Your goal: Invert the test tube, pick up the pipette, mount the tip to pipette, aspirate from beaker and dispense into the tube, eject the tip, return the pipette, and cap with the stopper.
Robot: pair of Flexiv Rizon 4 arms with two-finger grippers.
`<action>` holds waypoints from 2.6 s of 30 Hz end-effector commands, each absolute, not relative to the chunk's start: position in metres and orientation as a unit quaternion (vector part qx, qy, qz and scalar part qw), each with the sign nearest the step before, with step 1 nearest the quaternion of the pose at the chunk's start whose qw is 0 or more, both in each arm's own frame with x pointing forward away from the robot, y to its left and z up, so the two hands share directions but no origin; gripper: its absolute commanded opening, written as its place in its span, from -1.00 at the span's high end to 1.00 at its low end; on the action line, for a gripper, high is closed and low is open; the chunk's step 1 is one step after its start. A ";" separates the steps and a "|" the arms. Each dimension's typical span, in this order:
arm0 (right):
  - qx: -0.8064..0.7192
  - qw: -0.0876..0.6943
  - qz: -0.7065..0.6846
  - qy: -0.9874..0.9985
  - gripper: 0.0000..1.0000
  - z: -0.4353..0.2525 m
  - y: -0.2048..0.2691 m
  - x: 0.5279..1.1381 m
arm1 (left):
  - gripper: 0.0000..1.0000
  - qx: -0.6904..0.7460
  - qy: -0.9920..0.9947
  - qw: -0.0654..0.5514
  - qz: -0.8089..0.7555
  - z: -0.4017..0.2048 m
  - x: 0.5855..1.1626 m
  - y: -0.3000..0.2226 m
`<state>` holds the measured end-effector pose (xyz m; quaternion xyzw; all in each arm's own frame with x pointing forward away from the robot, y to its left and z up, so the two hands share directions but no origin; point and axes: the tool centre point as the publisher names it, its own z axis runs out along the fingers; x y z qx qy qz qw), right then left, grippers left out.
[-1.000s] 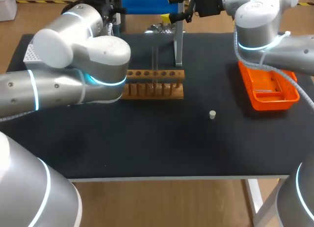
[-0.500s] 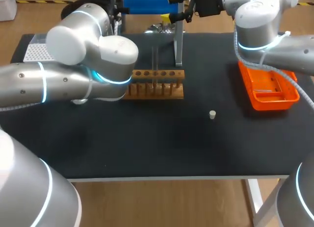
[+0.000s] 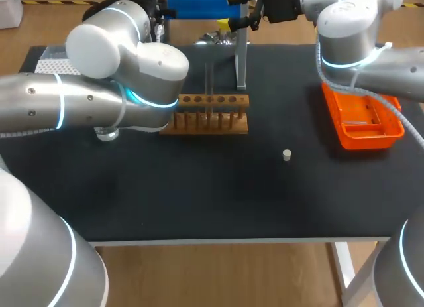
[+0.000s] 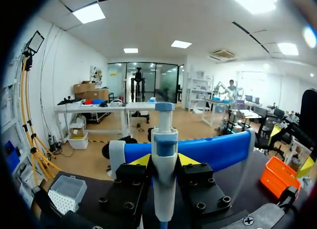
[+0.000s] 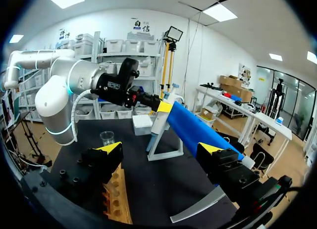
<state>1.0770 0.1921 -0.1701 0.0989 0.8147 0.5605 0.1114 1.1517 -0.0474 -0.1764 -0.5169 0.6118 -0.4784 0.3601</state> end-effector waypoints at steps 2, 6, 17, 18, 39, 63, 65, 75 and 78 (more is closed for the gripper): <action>0.098 0.110 0.559 0.816 -1.00 -0.169 0.191 1.077 | 1.00 -0.521 0.617 0.354 -0.472 -0.173 1.158 -0.049; 0.098 0.110 0.559 0.816 -1.00 -0.169 0.191 1.077 | 1.00 -0.524 0.620 0.350 -0.468 -0.175 1.161 -0.050; 0.098 0.110 0.559 0.816 -1.00 -0.169 0.191 1.077 | 1.00 -0.532 0.625 0.339 -0.460 -0.183 1.167 -0.050; 0.098 0.110 0.559 0.816 -1.00 -0.169 0.191 1.077 | 1.00 -0.533 0.625 0.338 -0.459 -0.184 1.167 -0.050; 0.098 0.110 0.559 0.816 -1.00 -0.169 0.191 1.077 | 1.00 -0.545 0.633 0.323 -0.445 -0.199 1.174 -0.045; 0.098 0.110 0.559 0.816 -1.00 -0.169 0.191 1.077 | -1.00 -0.530 0.633 0.332 -0.456 -0.168 1.167 -0.051; 0.098 0.110 0.559 0.816 -1.00 -0.169 0.191 1.077 | -1.00 -0.527 0.631 0.338 -0.458 -0.160 1.163 -0.051; 0.098 0.110 0.559 0.816 -1.00 -0.169 0.191 1.077 | -1.00 -0.482 0.649 0.331 -0.487 -0.116 1.129 -0.062; 0.098 0.110 0.559 0.816 -1.00 -0.169 0.191 1.077 | -1.00 -0.453 0.662 0.314 -0.509 -0.108 1.111 -0.066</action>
